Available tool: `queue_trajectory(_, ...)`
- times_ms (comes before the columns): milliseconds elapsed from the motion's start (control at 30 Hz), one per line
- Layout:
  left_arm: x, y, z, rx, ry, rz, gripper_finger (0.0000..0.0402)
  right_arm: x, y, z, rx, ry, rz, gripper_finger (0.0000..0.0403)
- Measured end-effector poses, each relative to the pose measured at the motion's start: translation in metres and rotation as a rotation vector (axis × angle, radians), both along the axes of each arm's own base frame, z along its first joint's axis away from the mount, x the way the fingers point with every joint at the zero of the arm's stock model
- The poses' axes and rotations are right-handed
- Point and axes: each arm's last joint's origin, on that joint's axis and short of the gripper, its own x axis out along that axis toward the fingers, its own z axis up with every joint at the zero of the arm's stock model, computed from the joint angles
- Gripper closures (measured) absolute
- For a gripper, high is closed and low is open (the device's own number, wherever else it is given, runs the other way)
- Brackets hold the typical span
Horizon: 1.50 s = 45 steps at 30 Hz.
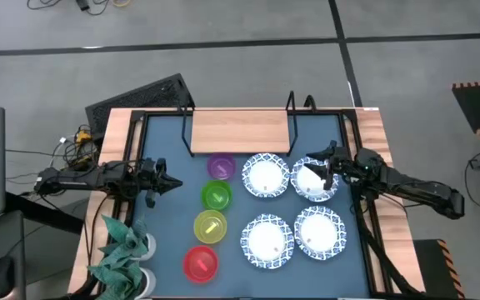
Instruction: Place and stack bowls onto a shelf
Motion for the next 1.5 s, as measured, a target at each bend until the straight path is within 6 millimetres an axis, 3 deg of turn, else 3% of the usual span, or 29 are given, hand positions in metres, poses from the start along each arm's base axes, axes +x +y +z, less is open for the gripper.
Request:
queue_trajectory(1133, 0.0000, 0.0009, 0.0010, -0.014, -0.011, 0.031, 0.0401, 0.0000, 0.0000, -0.0001, 0.000, 0.000, 0.000, 0.0183)
queue_trajectory(1300, 0.0000, 0.0002, 0.0001, -0.155, 0.002, 0.002, 0.0401, 0.0000, 0.0000, 0.0000, 0.000, 0.000, 0.000, 0.0183)
queue_trajectory(1500, -0.0001, 0.0028, 0.0013, -0.329, -0.022, 0.084, 0.0401, 0.0000, 0.0000, 0.0000, 0.000, 0.000, 0.000, 0.0183)
